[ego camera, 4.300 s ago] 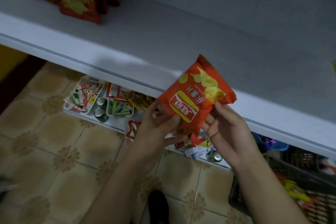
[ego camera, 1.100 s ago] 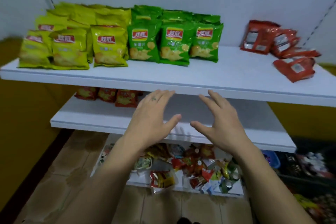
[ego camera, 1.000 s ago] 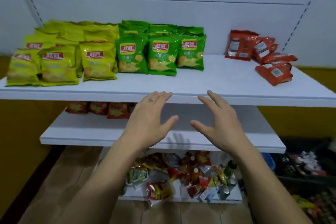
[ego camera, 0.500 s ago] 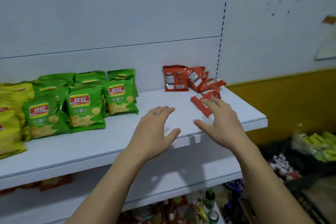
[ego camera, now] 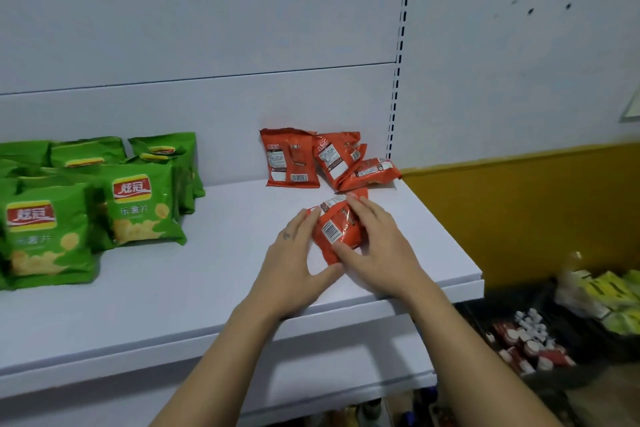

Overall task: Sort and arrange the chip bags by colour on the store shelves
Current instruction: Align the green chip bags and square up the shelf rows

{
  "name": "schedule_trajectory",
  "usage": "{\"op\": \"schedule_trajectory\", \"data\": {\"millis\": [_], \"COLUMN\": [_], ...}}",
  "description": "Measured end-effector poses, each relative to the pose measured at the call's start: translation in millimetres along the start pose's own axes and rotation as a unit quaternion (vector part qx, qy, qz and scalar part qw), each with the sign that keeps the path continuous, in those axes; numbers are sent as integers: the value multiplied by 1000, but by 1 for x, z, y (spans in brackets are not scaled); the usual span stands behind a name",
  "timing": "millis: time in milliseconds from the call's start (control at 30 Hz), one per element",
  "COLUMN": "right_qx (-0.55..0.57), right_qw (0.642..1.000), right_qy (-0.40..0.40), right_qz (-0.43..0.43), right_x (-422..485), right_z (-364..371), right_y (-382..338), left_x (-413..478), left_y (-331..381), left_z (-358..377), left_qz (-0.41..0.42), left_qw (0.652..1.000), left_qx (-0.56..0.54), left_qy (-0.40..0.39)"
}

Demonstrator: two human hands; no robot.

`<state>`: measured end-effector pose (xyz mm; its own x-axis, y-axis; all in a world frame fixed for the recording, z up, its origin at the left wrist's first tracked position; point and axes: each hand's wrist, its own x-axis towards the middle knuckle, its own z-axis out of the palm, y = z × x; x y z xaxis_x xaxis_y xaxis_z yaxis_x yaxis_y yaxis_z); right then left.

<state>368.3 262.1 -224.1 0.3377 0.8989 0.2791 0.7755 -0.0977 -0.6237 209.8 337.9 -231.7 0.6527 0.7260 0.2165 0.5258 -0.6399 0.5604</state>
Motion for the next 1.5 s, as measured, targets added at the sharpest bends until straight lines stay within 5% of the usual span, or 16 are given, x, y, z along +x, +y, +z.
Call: {"op": "schedule_trajectory", "data": {"millis": [233,433,600,767,1067,1300,1433,1500], "right_qx": [83,106,87,164,396,421,538,514], "right_qw": [994,989,990,980,902,894,825,849], "right_qy": [26,44,39,-3,-174,-153,-102,-63], "right_qz": [-60,-90,-100,-112,-1,-7,136,106], "right_x": [0,-3,-2,6,13,-9,-12,-7], "right_z": [-4,-6,-6,-13,26,77,98,96], "right_y": [17,16,7,-34,-117,-186,-230,-244], "left_x": [0,-5,-19,-53,-133,-209,-264,-303], "left_y": [-1,0,9,-3,-31,-51,-71,-85], "left_z": [1,-2,-17,-46,-106,-136,-141,-143], "left_qz": [-10,-41,-83,-113,-178,-218,-275,-312], "left_qw": [1000,992,946,938,912,901,879,843], "left_qx": [4,-99,-238,-241,-281,-283,-214,-222], "left_qy": [-16,63,202,221,239,247,327,377]}}
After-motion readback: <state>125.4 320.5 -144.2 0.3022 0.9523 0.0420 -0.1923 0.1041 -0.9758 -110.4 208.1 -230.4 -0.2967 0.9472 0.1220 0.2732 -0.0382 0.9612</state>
